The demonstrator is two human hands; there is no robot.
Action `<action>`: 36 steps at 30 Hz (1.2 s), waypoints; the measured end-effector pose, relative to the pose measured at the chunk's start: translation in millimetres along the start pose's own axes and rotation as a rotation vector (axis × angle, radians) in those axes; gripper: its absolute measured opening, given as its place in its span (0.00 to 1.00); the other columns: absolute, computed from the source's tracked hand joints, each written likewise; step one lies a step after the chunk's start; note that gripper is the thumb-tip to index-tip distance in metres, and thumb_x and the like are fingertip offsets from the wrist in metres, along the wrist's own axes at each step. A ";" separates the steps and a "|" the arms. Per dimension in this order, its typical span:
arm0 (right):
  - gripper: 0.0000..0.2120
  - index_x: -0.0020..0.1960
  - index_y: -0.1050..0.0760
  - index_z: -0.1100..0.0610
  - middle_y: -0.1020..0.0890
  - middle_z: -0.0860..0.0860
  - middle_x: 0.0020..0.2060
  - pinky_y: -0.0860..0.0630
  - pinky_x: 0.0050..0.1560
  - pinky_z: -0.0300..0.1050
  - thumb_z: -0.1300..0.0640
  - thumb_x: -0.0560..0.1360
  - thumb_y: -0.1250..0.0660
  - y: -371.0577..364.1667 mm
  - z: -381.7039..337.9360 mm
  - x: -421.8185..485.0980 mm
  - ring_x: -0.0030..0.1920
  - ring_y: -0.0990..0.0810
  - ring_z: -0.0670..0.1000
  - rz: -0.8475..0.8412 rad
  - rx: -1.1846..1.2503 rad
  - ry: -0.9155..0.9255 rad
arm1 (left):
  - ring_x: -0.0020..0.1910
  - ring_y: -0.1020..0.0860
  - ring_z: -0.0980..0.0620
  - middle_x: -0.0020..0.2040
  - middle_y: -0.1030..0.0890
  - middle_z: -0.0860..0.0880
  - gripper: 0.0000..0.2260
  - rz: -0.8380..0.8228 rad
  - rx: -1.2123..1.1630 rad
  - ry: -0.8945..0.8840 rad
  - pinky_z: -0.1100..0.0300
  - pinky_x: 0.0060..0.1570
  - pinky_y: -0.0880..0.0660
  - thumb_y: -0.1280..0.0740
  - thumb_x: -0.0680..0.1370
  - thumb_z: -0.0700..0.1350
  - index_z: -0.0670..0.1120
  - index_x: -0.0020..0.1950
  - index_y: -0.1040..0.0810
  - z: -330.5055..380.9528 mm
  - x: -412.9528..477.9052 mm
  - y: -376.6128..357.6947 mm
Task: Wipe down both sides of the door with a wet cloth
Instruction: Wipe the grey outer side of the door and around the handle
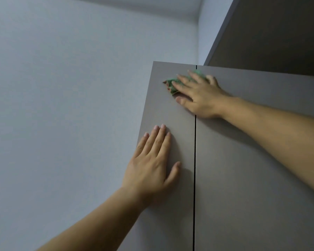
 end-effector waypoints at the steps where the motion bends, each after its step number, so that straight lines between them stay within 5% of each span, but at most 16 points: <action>1: 0.34 0.82 0.56 0.40 0.55 0.43 0.83 0.63 0.78 0.65 0.32 0.78 0.59 4.4 8.2 8.4 0.82 0.61 0.51 0.007 -0.046 -0.053 | 0.81 0.68 0.52 0.84 0.62 0.49 0.37 -0.003 -0.003 -0.003 0.57 0.78 0.72 0.61 0.80 0.66 0.47 0.85 0.59 0.5 -0.4 -0.2; 4: 0.36 0.82 0.59 0.41 0.59 0.44 0.83 0.65 0.78 0.64 0.31 0.78 0.59 -2.5 -1.0 16.0 0.82 0.64 0.52 0.002 0.018 -0.076 | 0.82 0.66 0.52 0.84 0.61 0.48 0.37 0.007 -0.010 -0.005 0.57 0.79 0.71 0.60 0.80 0.65 0.47 0.85 0.58 0.1 -1.1 0.4; 8: 0.39 0.81 0.66 0.39 0.65 0.41 0.81 0.65 0.77 0.61 0.27 0.74 0.62 -24.9 -38.3 9.7 0.78 0.73 0.47 -0.031 0.053 0.122 | 0.83 0.64 0.50 0.84 0.59 0.47 0.37 0.018 -0.003 -0.006 0.56 0.80 0.69 0.58 0.81 0.65 0.45 0.85 0.56 0.1 -1.5 0.0; 13: 0.34 0.82 0.63 0.41 0.64 0.46 0.82 0.65 0.78 0.63 0.31 0.81 0.58 2.0 -0.3 66.4 0.81 0.69 0.54 -0.041 0.161 -0.217 | 0.82 0.66 0.51 0.84 0.61 0.48 0.37 0.020 0.011 -0.009 0.56 0.79 0.71 0.60 0.81 0.65 0.46 0.85 0.58 0.3 -1.7 -0.7; 19: 0.36 0.79 0.65 0.34 0.63 0.41 0.82 0.66 0.76 0.58 0.26 0.74 0.62 -25.6 -42.8 22.6 0.77 0.71 0.45 -0.012 0.097 0.128 | 0.82 0.67 0.50 0.84 0.63 0.48 0.38 -0.010 0.048 -0.007 0.56 0.78 0.72 0.62 0.80 0.66 0.46 0.85 0.60 0.4 -0.2 -3.0; 24: 0.31 0.82 0.61 0.38 0.62 0.45 0.82 0.64 0.77 0.63 0.33 0.82 0.58 0.9 3.1 61.9 0.81 0.68 0.55 -0.022 0.179 -0.209 | 0.83 0.65 0.51 0.84 0.61 0.49 0.37 0.003 0.030 -0.003 0.56 0.79 0.69 0.59 0.80 0.66 0.47 0.85 0.57 0.4 -0.1 -4.3; 30: 0.35 0.80 0.65 0.35 0.62 0.41 0.82 0.66 0.76 0.58 0.28 0.75 0.64 -27.3 -22.7 8.5 0.78 0.70 0.46 -0.022 0.071 0.131 | 0.83 0.64 0.51 0.85 0.59 0.50 0.37 -0.005 0.024 0.014 0.57 0.79 0.69 0.59 0.80 0.68 0.49 0.85 0.55 -0.7 2.1 -2.7; 34: 0.30 0.81 0.62 0.38 0.61 0.45 0.83 0.61 0.79 0.63 0.34 0.82 0.59 -4.9 71.8 11.1 0.82 0.65 0.53 -0.037 0.100 -0.280 | 0.84 0.59 0.48 0.85 0.53 0.48 0.36 -0.003 0.021 0.049 0.54 0.81 0.65 0.57 0.80 0.67 0.51 0.85 0.49 4.0 3.4 -3.4; 36: 0.32 0.82 0.62 0.38 0.61 0.45 0.83 0.62 0.78 0.62 0.32 0.80 0.59 -11.4 58.2 -6.0 0.81 0.66 0.53 -0.022 0.096 -0.255 | 0.85 0.57 0.47 0.86 0.50 0.47 0.35 -0.002 0.005 0.072 0.53 0.81 0.64 0.56 0.80 0.67 0.53 0.85 0.47 7.1 4.8 -4.5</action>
Point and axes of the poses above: each hand's wrist, its own x-axis towards the middle knuckle, its own y-axis out of the back of the hand, z = x × y, the point moved 8 cm from there along x, towards the middle knuckle
